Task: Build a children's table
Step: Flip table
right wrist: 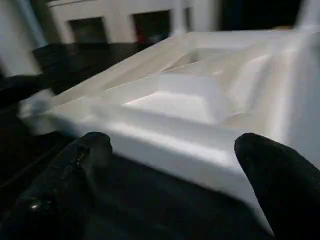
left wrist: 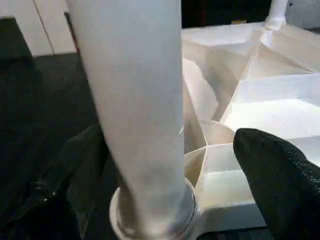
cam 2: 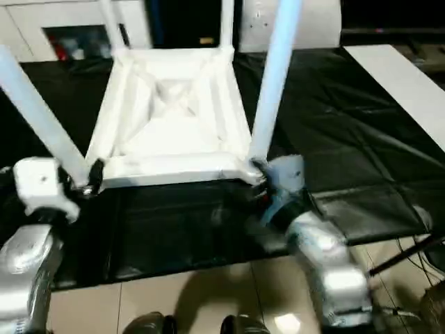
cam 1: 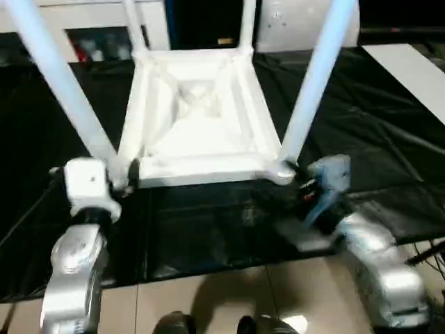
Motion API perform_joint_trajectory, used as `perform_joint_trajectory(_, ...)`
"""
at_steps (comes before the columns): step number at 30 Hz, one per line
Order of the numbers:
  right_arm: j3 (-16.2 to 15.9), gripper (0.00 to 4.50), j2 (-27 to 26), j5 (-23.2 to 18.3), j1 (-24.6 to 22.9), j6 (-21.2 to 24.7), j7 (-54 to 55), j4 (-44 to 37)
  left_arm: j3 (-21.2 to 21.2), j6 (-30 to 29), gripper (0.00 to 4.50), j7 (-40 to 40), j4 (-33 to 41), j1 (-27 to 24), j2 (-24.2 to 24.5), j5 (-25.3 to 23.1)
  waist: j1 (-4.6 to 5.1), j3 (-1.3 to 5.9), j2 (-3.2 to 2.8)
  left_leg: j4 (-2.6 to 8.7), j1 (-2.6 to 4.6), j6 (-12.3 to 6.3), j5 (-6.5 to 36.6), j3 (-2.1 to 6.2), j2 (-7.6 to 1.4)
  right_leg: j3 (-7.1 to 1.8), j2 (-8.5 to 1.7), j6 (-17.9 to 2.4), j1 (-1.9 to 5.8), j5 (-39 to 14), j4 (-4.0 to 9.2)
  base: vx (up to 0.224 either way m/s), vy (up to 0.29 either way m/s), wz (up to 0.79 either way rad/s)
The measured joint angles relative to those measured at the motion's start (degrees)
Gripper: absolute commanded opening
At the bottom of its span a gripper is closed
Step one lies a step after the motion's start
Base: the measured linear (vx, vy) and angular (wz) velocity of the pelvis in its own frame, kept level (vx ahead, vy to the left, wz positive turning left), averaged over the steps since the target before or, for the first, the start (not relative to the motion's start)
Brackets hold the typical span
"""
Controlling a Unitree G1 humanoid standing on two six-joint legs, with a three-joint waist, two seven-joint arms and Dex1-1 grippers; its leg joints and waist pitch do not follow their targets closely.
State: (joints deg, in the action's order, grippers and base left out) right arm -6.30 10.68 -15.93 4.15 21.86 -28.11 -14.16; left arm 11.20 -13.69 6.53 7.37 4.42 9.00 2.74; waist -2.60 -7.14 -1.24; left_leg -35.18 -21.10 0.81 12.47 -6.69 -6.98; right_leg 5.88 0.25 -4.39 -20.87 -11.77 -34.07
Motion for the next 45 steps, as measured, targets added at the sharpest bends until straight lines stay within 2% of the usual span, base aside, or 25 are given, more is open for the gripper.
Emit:
perform_joint_trajectory(3,-2.2,4.5,-0.54,0.04,-0.22,1.13,-0.22,-1.64,0.41,0.94,3.92,0.65,-3.69,2.15,0.43,0.86,-0.27,0.0,0.0,-0.01,0.04,-0.01,-0.01,-0.01,0.0,0.0,-0.03,0.03,-0.03,0.04,0.03,0.0,0.0,0.0)
perform_joint_trajectory(5,-3.27,4.5,-0.55,0.08,-0.29,1.18,-0.6,-1.77,0.4,1.27,3.57,0.78,-4.43,2.7,0.58,1.16,-0.37,0.01,0.02,-0.01,0.02,0.0,0.0,-0.05,0.0,0.0,-0.07,-0.1,-0.03,0.13,0.03,0.0,0.0,0.0)
perform_joint_trajectory(7,-4.08,4.5,-0.15,0.21,-1.1,1.17,-1.28,-1.94,0.36,2.24,3.49,0.86,-6.36,3.57,0.91,1.39,-0.63,0.01,0.02,-0.01,0.0,-0.01,0.0,-0.13,0.0,0.0,-0.12,-0.09,-0.03,0.13,0.03,0.0,0.0,0.0)
perform_joint_trajectory(8,-4.64,4.5,0.03,0.21,-1.6,1.17,-1.58,-1.97,0.36,2.49,3.49,0.87,-7.19,3.87,1.13,1.43,-0.67,0.01,0.02,-0.01,0.0,-0.01,0.0,-0.14,0.0,0.0,-0.12,-0.08,-0.03,0.13,0.04,0.0,0.0,0.0)
perform_joint_trajectory(9,-5.2,4.5,0.19,0.21,-1.93,1.21,-1.92,-1.96,0.37,2.6,3.24,0.86,-7.8,4.13,1.17,1.43,-0.67,0.01,0.02,-0.01,0.0,-0.01,0.0,-0.15,0.0,0.0,-0.12,-0.07,-0.04,0.13,0.05,0.0,0.0,0.0)
perform_joint_trajectory(14,-6.71,4.5,0.78,-0.15,-1.9,1.89,-3.36,-2.68,1.0,3.34,2.97,0.95,-9.86,5.14,1.21,1.77,-0.67,0.02,0.04,-0.01,0.01,-0.01,0.0,-0.19,0.0,0.0,-0.17,-0.05,-0.04,0.14,0.04,0.0,0.0,0.0)
perform_joint_trajectory(16,-7.35,4.5,0.78,-0.19,-1.9,2.05,-3.7,-2.87,1.02,3.67,2.7,1.24,-10.56,5.15,1.34,2.07,-0.7,0.02,0.05,-0.01,0.01,-0.01,0.0,-0.21,0.0,0.0,-0.17,0.1,-0.04,0.06,0.04,0.0,0.0,0.0)
perform_joint_trajectory(24,-7.72,4.5,0.95,-0.19,-1.84,2.43,-3.72,-2.88,1.2,3.86,2.15,1.63,-11.07,5.17,1.64,2.73,-0.75,0.03,0.07,-0.01,0.0,-0.01,0.0,-0.32,0.0,0.01,-0.29,0.08,-0.06,0.09,0.03,0.0,0.0,0.0)
perform_joint_trajectory(32,-7.67,4.5,-0.22,-0.2,-1.08,3.24,-2.37,-2.74,2.29,2.99,2.06,1.91,-10.78,5.35,0.48,5.0,-0.76,0.03,0.06,-0.01,0.02,-0.01,0.0,-0.5,0.0,0.04,-0.44,0.13,-0.06,0.1,0.02,0.0,0.0,0.0)
perform_joint_trajectory(38,-5.63,4.5,-4.83,-0.33,1.2,6.54,3.36,0.05,5.6,-5.54,2.04,-1.15,-5.71,5.85,-5.05,11.11,-0.52,0.01,-0.22,0.0,0.0,-0.01,0.01,-0.78,0.03,0.01,-0.64,0.17,-0.16,0.13,-0.01,0.0,0.0,0.0)
perform_joint_trajectory(42,-2.91,4.5,-8.16,-0.97,3.95,9.0,7.37,3.94,6.9,-10.23,2.04,-3.78,-1.26,5.43,-11.02,19.36,-0.53,0.04,-0.28,0.11,-0.08,-0.03,0.02,-0.93,0.03,-0.01,-0.68,0.22,-0.18,0.1,0.01,0.0,0.0,0.0)
perform_joint_trajectory(45,-0.66,4.5,-10.7,-2.32,6.18,9.31,10.04,7.21,6.91,-13.55,2.04,-3.65,0.14,5.21,-11.73,24.54,-0.73,0.02,-0.16,0.26,-0.04,-0.12,-0.06,-0.93,0.01,0.01,-0.67,0.28,-0.22,0.04,-0.01,0.0,0.0,0.0)
